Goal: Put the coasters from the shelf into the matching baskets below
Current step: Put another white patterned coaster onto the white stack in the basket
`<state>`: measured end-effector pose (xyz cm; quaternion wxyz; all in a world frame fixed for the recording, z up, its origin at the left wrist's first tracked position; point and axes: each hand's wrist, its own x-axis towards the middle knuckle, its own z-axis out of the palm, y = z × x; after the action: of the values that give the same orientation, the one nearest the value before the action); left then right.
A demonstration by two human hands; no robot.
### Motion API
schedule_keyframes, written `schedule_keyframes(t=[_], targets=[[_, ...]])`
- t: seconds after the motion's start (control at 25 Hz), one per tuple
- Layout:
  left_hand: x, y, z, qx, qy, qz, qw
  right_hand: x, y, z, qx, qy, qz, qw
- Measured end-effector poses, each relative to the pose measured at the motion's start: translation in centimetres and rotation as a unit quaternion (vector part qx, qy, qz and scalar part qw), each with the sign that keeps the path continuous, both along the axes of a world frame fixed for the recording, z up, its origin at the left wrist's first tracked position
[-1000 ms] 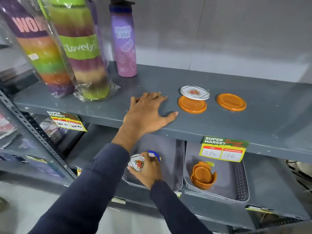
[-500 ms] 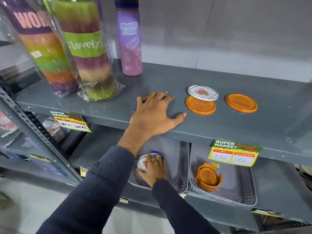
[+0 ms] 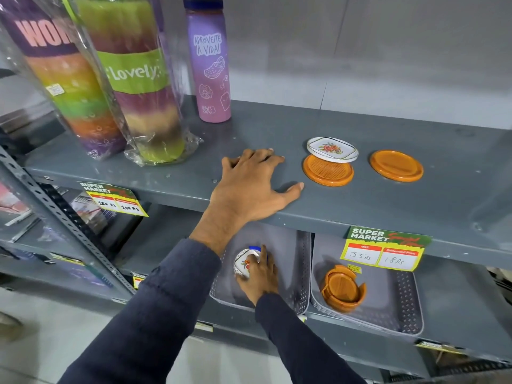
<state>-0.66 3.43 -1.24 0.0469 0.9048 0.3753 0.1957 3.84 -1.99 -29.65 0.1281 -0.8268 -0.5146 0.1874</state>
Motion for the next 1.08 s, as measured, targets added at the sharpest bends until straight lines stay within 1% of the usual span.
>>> schedule_keyframes(t=[0.12,0.28,0.44,0.52,0.6,0.64,0.68,0.76,0.84,0.88,0.92,0.96,1.0,1.04,1.08], targets=[[0.0,0.0,0.0,0.002,0.0,0.001,1.0,0.4,-0.2,-0.3,0.018,0.003,0.004,1.0],[-0.1,0.0,0.0,0.005,0.004,0.001,1.0,0.2,-0.1,-0.4,0.013,-0.005,0.026,1.0],[0.0,0.0,0.2,0.0,0.01,0.002,1.0,0.7,-0.8,1.0,0.019,-0.024,0.036,0.999],[0.0,0.0,0.2,-0.005,0.013,0.002,1.0,1.0,-2.1,3.3,0.06,-0.003,0.034,0.998],[-0.1,-0.2,0.3,-0.006,0.012,-0.001,1.0,0.9,-4.4,6.9,0.155,0.026,0.025,0.987],[-0.1,-0.1,0.3,-0.004,0.014,-0.001,1.0,0.8,-5.7,8.9,0.227,0.028,0.03,0.973],[-0.2,-0.1,0.2,-0.004,0.019,0.0,1.0,0.6,-7.0,10.7,0.314,0.015,0.039,0.949],[0.0,-0.2,0.0,0.001,0.021,0.001,1.0,1.0,-9.8,14.7,0.488,-0.031,0.055,0.871],[0.1,-0.2,-0.1,0.009,0.017,0.007,1.0,2.2,-11.5,19.3,0.591,-0.05,0.056,0.803],[0.1,-0.1,-0.2,0.011,0.015,0.01,1.0,3.0,-11.9,21.8,0.621,-0.053,0.049,0.78],[0.1,-0.2,-0.3,0.01,0.014,0.012,1.0,3.9,-12.1,24.1,0.641,-0.052,0.04,0.765],[0.1,-0.3,-0.3,0.009,0.014,0.012,1.0,5.0,-11.9,26.4,0.65,-0.055,0.029,0.758],[0.1,-0.4,-0.2,0.008,0.014,0.012,1.0,6.2,-11.4,28.3,0.646,-0.066,0.018,0.76],[0.1,-0.3,-0.2,0.006,0.013,0.012,1.0,7.5,-10.5,30.0,0.628,-0.081,0.003,0.774],[0.1,-0.3,-0.3,0.006,0.011,0.013,1.0,8.7,-9.5,31.3,0.593,-0.094,-0.018,0.8]])
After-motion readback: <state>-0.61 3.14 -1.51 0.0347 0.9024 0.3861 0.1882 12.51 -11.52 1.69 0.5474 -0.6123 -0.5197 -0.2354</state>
